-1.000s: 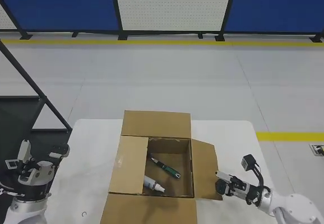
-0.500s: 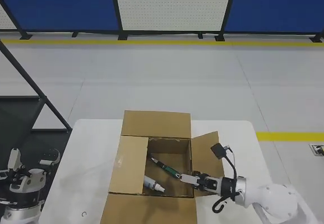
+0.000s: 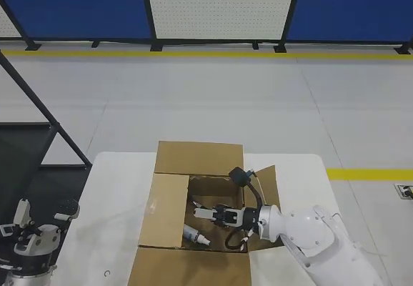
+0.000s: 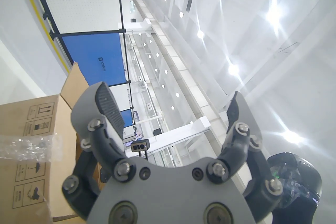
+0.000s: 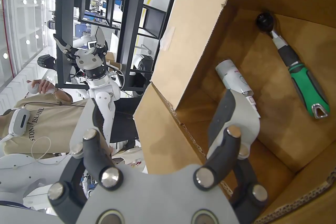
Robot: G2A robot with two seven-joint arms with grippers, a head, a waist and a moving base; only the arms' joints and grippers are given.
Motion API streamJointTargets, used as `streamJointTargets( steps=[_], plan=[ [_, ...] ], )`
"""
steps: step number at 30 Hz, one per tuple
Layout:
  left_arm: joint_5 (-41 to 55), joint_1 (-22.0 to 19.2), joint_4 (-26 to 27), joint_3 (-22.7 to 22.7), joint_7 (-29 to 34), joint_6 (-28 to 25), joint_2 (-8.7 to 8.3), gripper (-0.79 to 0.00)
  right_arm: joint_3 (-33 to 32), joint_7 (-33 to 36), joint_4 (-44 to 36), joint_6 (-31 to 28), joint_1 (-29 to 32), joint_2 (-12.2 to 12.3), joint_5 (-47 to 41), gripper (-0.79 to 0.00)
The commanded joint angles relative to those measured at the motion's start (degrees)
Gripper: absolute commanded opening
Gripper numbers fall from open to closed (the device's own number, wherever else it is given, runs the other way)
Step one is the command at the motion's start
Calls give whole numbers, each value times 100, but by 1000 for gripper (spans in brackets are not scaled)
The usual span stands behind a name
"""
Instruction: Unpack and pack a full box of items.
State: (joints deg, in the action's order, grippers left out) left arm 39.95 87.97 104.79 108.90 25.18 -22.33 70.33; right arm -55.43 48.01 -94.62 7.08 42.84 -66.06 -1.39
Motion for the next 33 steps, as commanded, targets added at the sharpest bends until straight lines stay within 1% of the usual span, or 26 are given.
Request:
streamJointTargets(
  steps=[1, 5, 7, 11, 17, 23, 28, 33],
  plan=[
    [0, 0, 0, 0, 0, 0, 0, 0, 0, 0, 0, 0, 0, 0, 0, 0],
    [0, 0, 0, 0, 0, 0, 0, 0, 0, 0, 0, 0, 0, 0, 0, 0],
    [19, 1, 31, -48, 28, 124, 0, 0, 105, -11, 53, -88, 45, -22, -30, 0],
    [-106, -21, 42, -91, 131, 305, -11, 0, 494, 112, 462, -261, -356, -157, -63, 0],
    [-133, 55, 14, -71, 371, 312, -20, 0, 1165, 187, 1515, -413, -1103, -485, -376, 0],
    [-114, 160, -75, -10, 492, 287, -23, 0, 1695, 194, 2576, -871, -1625, -857, -832, 0],
    [-121, 196, -82, -27, 507, 286, -20, 0, 1968, 332, 3204, -1387, -1913, -1136, -1211, 0],
    [-178, 182, -91, -70, 487, 273, -17, 0, 2099, 382, 3605, -1979, -2114, -1359, -1453, 0]
  ],
)
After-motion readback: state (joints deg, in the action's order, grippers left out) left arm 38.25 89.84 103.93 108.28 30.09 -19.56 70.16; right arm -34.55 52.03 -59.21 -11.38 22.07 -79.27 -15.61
